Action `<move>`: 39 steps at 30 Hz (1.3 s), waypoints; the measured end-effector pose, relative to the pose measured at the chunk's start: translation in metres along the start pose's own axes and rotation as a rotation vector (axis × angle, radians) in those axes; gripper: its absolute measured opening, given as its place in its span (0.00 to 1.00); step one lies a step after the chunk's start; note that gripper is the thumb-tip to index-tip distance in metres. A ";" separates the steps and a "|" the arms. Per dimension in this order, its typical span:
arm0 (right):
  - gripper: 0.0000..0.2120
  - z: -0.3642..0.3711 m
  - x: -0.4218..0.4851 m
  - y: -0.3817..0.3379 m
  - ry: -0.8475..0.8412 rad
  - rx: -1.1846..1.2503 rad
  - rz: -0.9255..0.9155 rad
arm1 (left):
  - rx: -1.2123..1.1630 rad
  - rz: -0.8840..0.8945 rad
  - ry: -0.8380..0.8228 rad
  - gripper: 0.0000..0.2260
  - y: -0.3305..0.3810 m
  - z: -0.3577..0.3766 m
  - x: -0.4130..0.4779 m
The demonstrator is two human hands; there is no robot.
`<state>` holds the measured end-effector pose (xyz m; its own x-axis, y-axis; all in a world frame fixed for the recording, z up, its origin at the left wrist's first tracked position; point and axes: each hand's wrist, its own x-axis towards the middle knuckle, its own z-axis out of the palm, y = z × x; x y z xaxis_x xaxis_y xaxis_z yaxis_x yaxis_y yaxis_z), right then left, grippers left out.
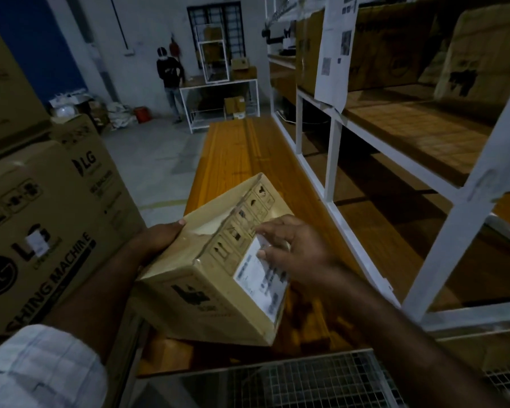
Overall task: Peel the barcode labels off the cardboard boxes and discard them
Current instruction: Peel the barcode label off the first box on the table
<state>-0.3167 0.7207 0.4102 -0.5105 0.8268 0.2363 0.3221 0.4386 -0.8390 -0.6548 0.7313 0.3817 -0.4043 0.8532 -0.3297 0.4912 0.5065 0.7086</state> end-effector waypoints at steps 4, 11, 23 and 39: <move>0.10 -0.014 -0.001 0.008 -0.139 0.179 0.106 | 0.205 -0.009 0.059 0.31 0.009 0.006 -0.007; 0.22 -0.046 0.015 0.060 -0.224 0.128 0.562 | 0.211 0.115 0.141 0.21 0.031 0.001 -0.053; 0.15 -0.079 0.050 0.111 0.002 -0.058 0.642 | 0.175 0.804 0.002 0.15 0.076 0.012 -0.108; 0.27 -0.093 0.028 -0.066 -0.313 -0.633 0.220 | 0.293 0.744 0.412 0.24 0.149 0.083 -0.099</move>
<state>-0.2783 0.7475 0.5173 -0.5541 0.8215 -0.1351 0.7933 0.4718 -0.3848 -0.4776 0.7327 0.4683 -0.1199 0.8896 0.4408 0.8907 -0.0997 0.4436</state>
